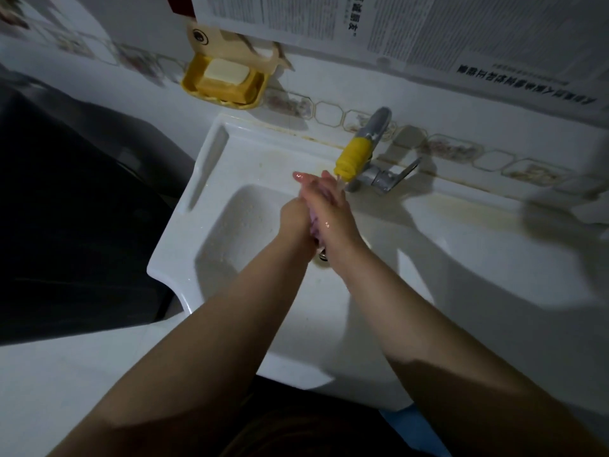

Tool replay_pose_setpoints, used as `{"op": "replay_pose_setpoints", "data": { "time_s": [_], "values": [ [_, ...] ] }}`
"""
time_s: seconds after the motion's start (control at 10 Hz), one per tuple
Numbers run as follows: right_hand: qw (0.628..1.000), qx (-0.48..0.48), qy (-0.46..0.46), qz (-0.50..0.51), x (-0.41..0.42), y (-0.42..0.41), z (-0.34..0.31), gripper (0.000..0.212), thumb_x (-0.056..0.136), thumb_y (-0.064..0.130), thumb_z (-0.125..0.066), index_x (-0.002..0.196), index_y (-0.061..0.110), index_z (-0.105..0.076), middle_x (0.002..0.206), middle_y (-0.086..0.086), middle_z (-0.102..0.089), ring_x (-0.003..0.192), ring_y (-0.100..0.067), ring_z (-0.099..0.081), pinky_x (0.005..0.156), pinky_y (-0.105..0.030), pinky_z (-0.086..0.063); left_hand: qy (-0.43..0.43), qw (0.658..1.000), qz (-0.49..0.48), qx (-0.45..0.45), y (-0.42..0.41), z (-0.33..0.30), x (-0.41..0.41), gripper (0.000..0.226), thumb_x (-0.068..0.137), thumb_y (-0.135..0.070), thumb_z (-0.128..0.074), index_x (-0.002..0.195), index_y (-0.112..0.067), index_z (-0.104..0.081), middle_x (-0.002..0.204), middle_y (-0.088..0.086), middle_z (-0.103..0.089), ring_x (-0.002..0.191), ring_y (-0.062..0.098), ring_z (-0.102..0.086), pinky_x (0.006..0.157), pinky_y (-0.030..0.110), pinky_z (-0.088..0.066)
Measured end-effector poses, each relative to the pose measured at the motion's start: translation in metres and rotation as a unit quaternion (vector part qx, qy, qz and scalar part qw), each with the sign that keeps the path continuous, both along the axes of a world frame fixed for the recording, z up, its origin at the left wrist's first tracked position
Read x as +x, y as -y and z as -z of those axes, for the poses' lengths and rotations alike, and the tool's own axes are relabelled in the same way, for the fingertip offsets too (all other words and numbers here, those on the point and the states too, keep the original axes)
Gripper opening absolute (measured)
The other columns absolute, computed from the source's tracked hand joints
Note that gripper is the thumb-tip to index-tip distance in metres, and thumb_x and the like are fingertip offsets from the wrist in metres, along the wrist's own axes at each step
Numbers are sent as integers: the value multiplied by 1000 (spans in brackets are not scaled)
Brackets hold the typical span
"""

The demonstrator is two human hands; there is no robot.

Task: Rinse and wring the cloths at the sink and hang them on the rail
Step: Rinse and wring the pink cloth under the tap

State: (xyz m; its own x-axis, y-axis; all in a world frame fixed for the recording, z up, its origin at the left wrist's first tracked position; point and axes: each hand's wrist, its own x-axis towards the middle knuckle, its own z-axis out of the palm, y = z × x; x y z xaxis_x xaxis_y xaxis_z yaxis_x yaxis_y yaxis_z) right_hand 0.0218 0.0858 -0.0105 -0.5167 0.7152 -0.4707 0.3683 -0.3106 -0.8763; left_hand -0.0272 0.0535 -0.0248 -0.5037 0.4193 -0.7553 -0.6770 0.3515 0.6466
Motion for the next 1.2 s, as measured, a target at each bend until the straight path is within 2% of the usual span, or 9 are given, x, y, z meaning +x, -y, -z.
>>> {"op": "replay_pose_setpoints", "data": {
  "time_s": [0.2,0.4,0.5,0.6,0.7,0.8,0.9,1.0,1.2],
  "values": [
    [986,46,30,158,-14,-21,13,42,87,22,-56,47,14,-50,43,2,-51,57,-22,-52,60,-32,-41,-1,990,136,-43,18,2,29,33,97,-19,-33,67,-11,-46,51,5,-40,35,12,-33,41,19,-24],
    [986,22,59,156,34,-42,35,35,95,29,-52,66,10,-51,60,-2,-53,54,-14,-51,57,-21,-42,7,958,286,-32,27,-8,39,39,101,-41,-31,82,-13,-50,65,2,-45,50,12,-35,45,21,-25],
    [975,54,151,151,64,-49,53,60,80,63,-46,94,8,-61,90,-16,-66,85,-33,-63,81,-37,-50,-84,919,386,-16,31,3,45,42,101,-44,-30,105,-9,-53,72,3,-47,56,14,-40,48,22,-31],
    [969,69,180,156,69,-61,43,77,90,51,-50,151,17,-19,145,-14,-44,128,-32,-47,100,-34,-38,-225,873,433,-15,28,18,44,46,100,-46,-36,124,-8,-45,85,4,-57,73,21,-57,60,29,-45],
    [980,132,146,41,58,-77,34,83,93,44,-53,153,20,-1,143,-11,-47,128,-30,-48,99,-29,-37,-282,852,440,-16,27,27,37,55,91,-46,-59,127,-8,-42,116,12,-61,104,33,-60,85,41,-51],
    [975,154,143,-73,64,-90,23,77,91,40,-58,150,17,-15,133,-4,-56,118,-22,-56,99,-29,-42,-370,789,485,-76,34,32,23,72,77,-44,-75,132,-13,-41,126,7,-58,109,28,-59,91,40,-50],
    [941,159,202,-219,91,-105,3,33,92,42,-57,119,24,-54,93,-3,-67,59,-4,-61,50,-18,-46,-528,680,491,-130,45,34,-1,46,84,-40,-68,120,-16,-51,112,9,-57,102,29,-57,80,40,-50],
    [879,73,283,-376,104,-102,-3,61,75,74,-54,82,14,-64,63,-9,-61,44,-19,-41,39,-18,-34,-592,619,501,-125,56,32,-28,29,94,-24,-56,120,-14,-57,121,11,-48,109,30,-49,84,42,-45],
    [856,-155,245,-428,98,-85,-4,43,86,43,-60,106,4,-59,58,2,-46,42,-6,-35,36,-17,-32,-579,540,584,-179,80,23,-64,15,98,-23,-47,109,-16,-56,100,7,-62,92,28,-60,67,33,-40]
  ]
}}
